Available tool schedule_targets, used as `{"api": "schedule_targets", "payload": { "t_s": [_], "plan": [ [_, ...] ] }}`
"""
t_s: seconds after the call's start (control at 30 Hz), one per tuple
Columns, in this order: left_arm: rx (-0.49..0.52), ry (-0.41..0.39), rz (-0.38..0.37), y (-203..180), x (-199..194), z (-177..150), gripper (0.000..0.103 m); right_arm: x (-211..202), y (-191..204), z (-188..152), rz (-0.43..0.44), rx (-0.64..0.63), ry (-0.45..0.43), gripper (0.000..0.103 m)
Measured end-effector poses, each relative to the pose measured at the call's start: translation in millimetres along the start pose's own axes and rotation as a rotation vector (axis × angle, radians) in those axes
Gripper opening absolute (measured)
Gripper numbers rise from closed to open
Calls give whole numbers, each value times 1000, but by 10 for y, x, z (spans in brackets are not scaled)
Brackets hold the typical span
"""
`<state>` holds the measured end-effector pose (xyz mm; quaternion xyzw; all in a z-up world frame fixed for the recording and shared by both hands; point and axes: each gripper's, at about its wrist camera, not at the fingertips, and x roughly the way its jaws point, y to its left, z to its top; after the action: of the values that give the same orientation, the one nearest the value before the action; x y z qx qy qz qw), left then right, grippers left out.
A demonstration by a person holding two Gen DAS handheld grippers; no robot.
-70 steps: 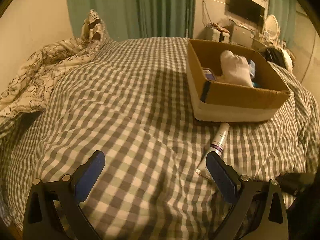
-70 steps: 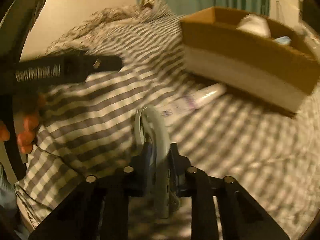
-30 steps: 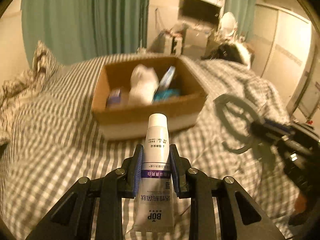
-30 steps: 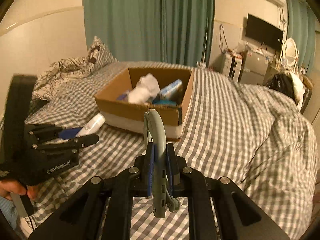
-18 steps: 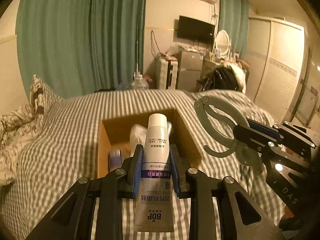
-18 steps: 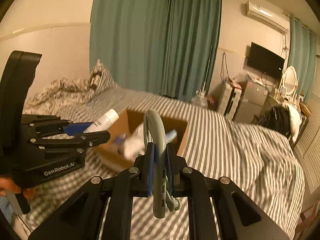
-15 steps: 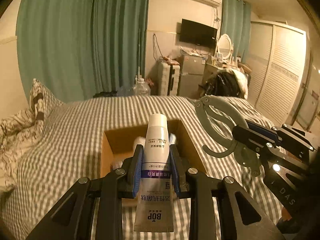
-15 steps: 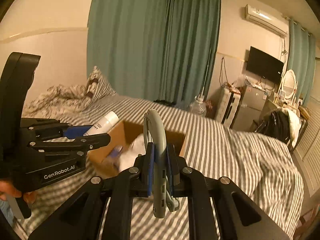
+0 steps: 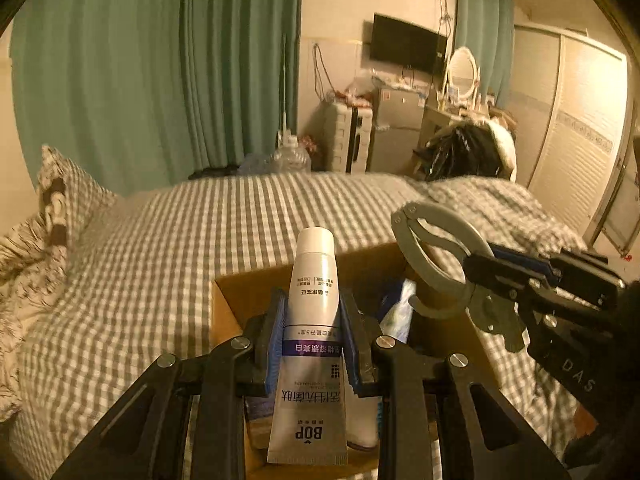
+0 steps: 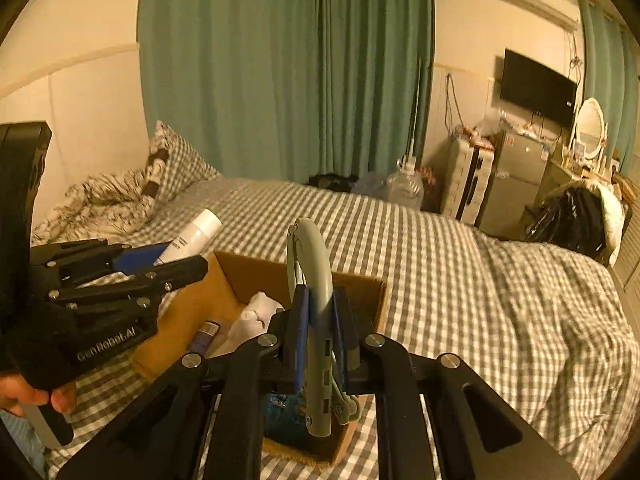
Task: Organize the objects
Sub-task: 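Lower the tube and clip into the box and open both grippers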
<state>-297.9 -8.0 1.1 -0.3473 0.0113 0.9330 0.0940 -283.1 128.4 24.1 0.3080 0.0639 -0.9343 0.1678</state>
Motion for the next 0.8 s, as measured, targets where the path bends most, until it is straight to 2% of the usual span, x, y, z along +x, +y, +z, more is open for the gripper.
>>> {"api": "schedule_targets", "payload": {
  "t_s": [0.23, 0.4, 0.43, 0.47, 0.5, 0.53, 0.57, 0.63, 0.7, 0.73, 0.77, 0.8],
  "plan": [
    [-40, 81, -29, 139, 385, -146, 26, 497, -4, -154, 10, 29, 74, 11],
    [-72, 76, -45, 188, 438, -111, 30, 510, -27, -162, 15, 44, 58, 11],
    [-72, 73, -46, 179, 419, -112, 37, 487, -37, -152, 8, 43, 54, 12],
    [-69, 68, -39, 177, 391, -106, 53, 454, -39, -141, 2, 42, 50, 19],
    [-66, 59, -28, 167, 356, -96, 60, 417, -40, -130, -3, 43, 44, 25],
    [-64, 48, -18, 172, 319, -75, 65, 371, -49, -119, -7, 46, 37, 38],
    [-61, 37, -11, 169, 260, -62, 66, 291, -64, -97, -15, 52, 24, 45],
    [-57, 24, -5, 149, 140, -19, 69, 163, -85, -53, -27, 56, 9, 46],
    [-60, -3, 1, 118, -26, 45, 83, -17, -102, 4, -42, 56, -5, 49],
    [-63, -22, 1, 99, -129, 68, 94, -105, -102, 32, -50, 54, -14, 56],
    [-62, -44, -6, 72, -257, 96, 99, -237, -107, 64, -61, 49, -30, 65],
    [-54, -55, -11, 39, -352, 121, 99, -352, -107, 85, -69, 46, -48, 67]
  ]
}}
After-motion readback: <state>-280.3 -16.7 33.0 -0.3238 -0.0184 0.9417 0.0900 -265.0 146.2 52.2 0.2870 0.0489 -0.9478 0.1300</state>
